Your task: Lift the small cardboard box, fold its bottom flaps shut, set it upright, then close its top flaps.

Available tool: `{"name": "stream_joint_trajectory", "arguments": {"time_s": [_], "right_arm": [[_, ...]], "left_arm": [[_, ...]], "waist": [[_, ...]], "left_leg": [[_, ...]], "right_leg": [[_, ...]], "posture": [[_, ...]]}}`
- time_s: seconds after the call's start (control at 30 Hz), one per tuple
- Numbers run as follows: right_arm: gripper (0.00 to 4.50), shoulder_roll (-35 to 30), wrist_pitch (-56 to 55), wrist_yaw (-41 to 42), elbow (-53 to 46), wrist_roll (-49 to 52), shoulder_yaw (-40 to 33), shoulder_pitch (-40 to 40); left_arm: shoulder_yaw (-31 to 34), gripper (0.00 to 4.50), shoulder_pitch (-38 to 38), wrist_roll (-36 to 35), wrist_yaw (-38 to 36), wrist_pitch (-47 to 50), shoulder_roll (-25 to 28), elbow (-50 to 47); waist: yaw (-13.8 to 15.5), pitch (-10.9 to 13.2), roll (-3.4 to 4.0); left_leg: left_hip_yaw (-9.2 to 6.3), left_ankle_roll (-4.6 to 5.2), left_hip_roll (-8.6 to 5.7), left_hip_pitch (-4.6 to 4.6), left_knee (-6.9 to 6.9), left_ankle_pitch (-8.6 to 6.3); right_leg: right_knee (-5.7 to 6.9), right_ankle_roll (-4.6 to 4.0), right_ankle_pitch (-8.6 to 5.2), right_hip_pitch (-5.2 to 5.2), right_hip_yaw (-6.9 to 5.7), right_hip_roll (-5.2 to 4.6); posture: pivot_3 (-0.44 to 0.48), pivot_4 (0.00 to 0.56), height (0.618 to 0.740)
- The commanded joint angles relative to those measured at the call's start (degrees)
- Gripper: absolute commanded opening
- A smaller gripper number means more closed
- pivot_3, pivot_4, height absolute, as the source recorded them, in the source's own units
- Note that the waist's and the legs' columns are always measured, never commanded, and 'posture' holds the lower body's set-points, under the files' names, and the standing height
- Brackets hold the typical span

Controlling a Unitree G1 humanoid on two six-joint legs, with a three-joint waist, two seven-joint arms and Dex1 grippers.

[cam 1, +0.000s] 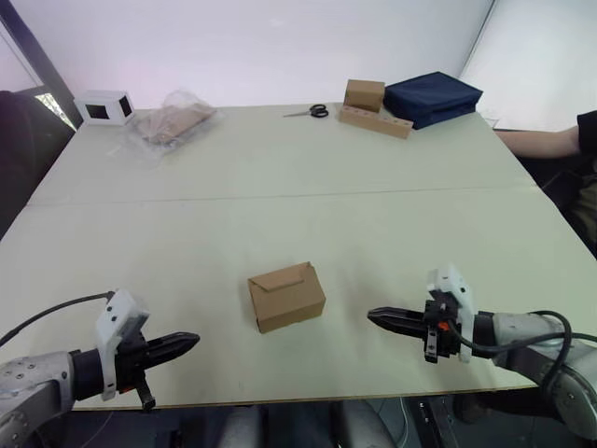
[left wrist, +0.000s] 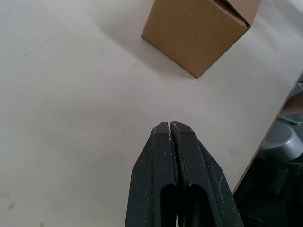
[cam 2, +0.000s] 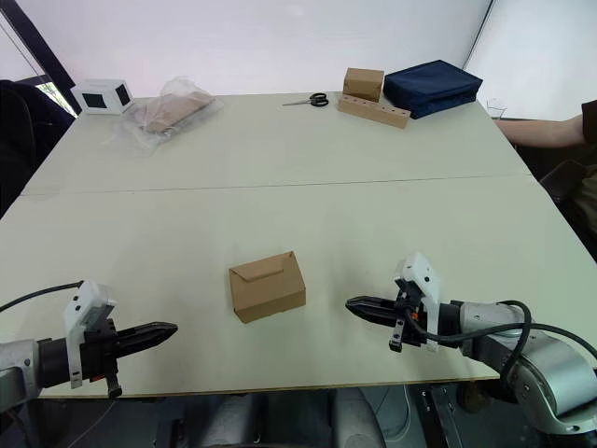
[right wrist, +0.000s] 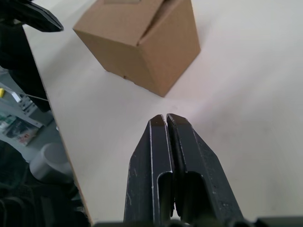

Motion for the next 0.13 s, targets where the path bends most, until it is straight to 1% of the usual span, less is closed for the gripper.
{"name": "stream_joint_trajectory", "arguments": {"time_s": [0.03, 0.13], "right_arm": [[0.04, -0.48, -3.49, 2.07, 1.14, -2.04, 0.83, 1.21], [0.04, -0.50, -5.62, 3.30, 2.50, -3.34, 1.12, 2.12]], "left_arm": [[0.96, 0.00, 0.35, 0.11, 0.27, -1.07, -1.07, -0.15], [0.73, 0.00, 0.66, 0.49, 0.16, -1.40, -1.74, 0.09]], "waist": [[0.33, 0.00, 0.00], [0.59, 0.00, 0.00]], "left_leg": [[0.00, 0.00, 0.00, 0.00, 0.00, 0.00], [0.01, 0.00, 0.00, 0.01, 0.00, 0.00]], "right_leg": [[0.00, 0.00, 0.00, 0.00, 0.00, 0.00], [0.00, 0.00, 0.00, 0.00, 0.00, 0.00]], "posture": [[0.000, 0.150, 0.740], [0.000, 0.150, 0.740]]}}
